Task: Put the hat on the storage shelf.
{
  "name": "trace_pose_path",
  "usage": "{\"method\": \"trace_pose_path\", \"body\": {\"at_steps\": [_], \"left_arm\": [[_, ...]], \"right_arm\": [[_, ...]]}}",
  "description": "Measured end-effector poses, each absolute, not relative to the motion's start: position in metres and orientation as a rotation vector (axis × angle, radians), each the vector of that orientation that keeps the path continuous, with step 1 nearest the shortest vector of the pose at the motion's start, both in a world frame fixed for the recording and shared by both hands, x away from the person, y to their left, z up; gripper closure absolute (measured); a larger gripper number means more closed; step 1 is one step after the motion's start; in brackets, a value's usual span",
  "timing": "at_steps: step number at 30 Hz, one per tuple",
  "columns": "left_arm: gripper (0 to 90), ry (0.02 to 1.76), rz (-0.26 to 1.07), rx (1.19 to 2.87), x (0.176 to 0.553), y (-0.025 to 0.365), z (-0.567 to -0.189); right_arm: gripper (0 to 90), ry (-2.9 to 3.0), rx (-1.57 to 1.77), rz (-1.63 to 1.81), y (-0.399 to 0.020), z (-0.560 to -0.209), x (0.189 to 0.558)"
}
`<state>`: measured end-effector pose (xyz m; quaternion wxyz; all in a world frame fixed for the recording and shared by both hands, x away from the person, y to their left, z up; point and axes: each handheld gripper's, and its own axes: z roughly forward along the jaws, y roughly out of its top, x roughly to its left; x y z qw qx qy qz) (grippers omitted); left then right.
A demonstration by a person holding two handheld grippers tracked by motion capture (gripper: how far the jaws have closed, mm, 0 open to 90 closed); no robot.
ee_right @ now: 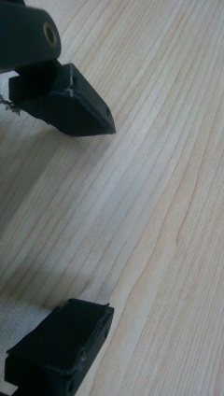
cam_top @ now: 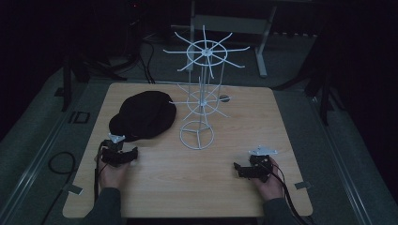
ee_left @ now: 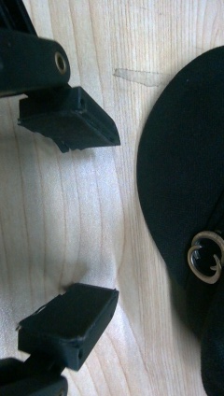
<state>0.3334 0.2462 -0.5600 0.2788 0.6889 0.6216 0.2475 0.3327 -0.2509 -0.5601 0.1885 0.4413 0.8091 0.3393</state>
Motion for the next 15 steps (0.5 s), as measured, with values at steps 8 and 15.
{"method": "trace_pose_path", "body": {"at_steps": [8,15], "left_arm": [[52.9,1.693,0.667,1.847,0.329,0.249,-0.555],[55.8,1.647,0.605,1.907,0.325,0.249,-0.548]], "right_arm": [[11.0,2.276,1.242,0.954,-0.251,-0.56,0.333],[11.0,2.276,1.242,0.954,-0.251,-0.56,0.333]]}}
